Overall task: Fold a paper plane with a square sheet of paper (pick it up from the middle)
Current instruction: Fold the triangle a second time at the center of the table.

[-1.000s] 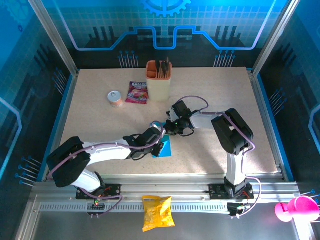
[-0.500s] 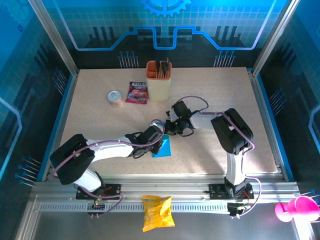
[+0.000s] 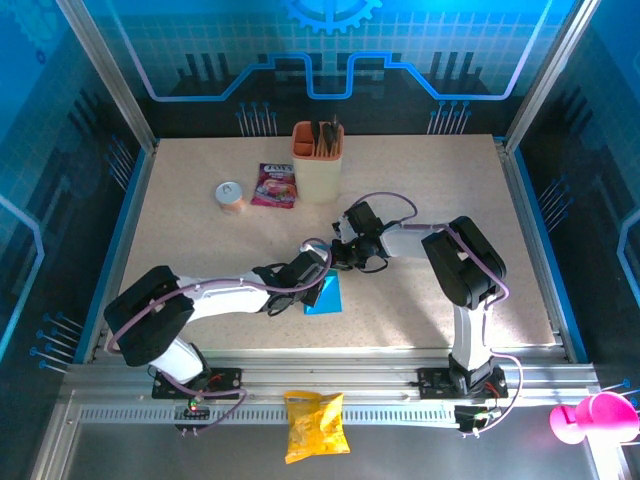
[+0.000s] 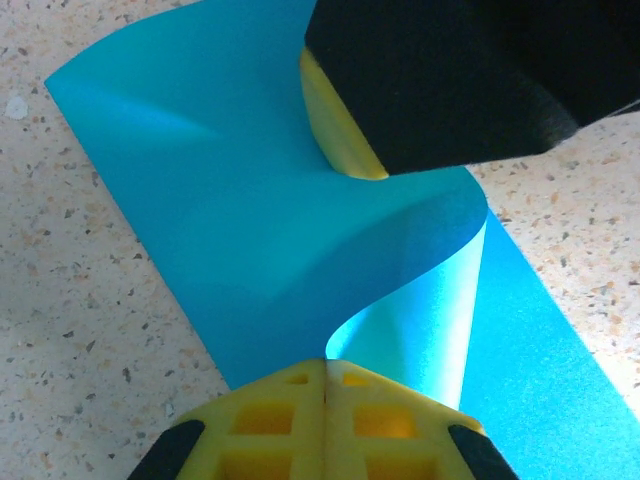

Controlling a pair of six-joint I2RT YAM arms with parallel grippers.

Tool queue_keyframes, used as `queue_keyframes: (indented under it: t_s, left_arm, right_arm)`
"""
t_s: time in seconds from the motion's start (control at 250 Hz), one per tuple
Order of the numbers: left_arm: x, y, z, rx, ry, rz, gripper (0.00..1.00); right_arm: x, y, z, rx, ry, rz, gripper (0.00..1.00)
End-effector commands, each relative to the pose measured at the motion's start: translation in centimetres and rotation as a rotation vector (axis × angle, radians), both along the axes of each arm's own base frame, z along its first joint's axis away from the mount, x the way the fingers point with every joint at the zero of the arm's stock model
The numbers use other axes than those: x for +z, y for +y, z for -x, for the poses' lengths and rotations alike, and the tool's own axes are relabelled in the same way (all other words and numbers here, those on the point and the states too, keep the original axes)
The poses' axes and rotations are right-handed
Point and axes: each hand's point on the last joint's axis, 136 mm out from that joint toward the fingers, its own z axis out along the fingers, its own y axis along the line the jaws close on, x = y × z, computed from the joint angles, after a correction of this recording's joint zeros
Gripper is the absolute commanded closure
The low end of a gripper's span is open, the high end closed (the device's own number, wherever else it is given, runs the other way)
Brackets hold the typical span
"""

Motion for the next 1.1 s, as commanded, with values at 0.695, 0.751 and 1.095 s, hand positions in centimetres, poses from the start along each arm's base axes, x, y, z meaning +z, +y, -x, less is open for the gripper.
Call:
queue_keyframes:
  t_s: [0.695,0.751,1.095]
  left_arm:
    - [-1.4,0.9,-0.8,0.027,0.006,-0.062,1.0]
    - [-1.6,1.0,-0.8,0.027,0.01,-0.062,1.0]
    - [-3.0,1.4,-0.1,0.031,0.04,-0.071,1.0]
  right_arm:
    - [-5.8,-3.7,2.6,-0.039,0.131,0.173,1.0]
    - [-5.7,-3.6,2.5,-0.041,0.13,0.17,1.0]
    - [-0.1,-1.6,0.0,-0.046,0.067,0.048,1.0]
